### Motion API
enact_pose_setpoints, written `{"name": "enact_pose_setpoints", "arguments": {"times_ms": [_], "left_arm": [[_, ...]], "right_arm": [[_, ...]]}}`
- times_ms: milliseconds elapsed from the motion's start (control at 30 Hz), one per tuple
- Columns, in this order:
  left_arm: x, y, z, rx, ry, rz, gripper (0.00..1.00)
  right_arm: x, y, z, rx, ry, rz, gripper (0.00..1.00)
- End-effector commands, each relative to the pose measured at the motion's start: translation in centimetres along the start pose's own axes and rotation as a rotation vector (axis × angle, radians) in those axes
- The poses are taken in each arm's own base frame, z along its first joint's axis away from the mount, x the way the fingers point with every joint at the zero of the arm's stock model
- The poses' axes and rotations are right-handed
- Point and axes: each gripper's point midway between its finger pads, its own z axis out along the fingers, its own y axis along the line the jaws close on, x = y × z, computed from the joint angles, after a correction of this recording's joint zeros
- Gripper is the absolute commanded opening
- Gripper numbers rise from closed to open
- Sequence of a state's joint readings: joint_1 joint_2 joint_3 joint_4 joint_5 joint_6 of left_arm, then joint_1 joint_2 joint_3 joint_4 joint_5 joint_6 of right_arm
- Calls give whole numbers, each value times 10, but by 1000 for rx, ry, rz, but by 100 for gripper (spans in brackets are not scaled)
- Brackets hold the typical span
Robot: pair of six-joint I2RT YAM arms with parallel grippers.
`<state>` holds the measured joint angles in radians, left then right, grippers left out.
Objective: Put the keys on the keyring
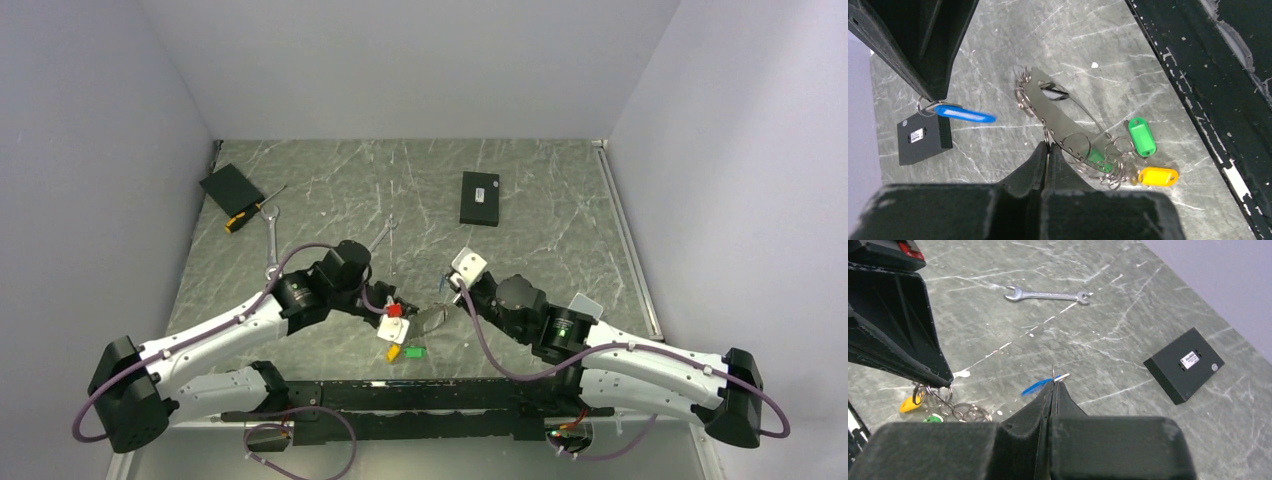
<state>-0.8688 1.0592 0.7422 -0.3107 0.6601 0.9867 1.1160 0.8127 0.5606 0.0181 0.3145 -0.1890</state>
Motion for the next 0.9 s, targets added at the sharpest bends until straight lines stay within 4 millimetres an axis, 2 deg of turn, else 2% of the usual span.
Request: {"name": "enact_pose_setpoints", "arguments": {"times_ms": [0,167,367,500,733,867], "left_arm": [[25,-14,-3,48,121,-40,0],[-1,-7,-3,-11,-2,-19,0],[-30,4,-11,-62,-108,26,0],[-35,6,-13,-60,-124,28,0],[-51,7,-18,-93,-196,59,0],[-56,9,-22,-104,-207,52,0]], "right_arm": [[-12,-20,-2,125,-57,69,0],[-23,-14,-7,74,-118,76,0],[-47,5,-22,-70,-261,52,0],[-57,24,-27,-184,-297,31,0],[-74,35,-42,-277,-375,12,0],[-74,50,-48,-371,-361,-17,0]]}}
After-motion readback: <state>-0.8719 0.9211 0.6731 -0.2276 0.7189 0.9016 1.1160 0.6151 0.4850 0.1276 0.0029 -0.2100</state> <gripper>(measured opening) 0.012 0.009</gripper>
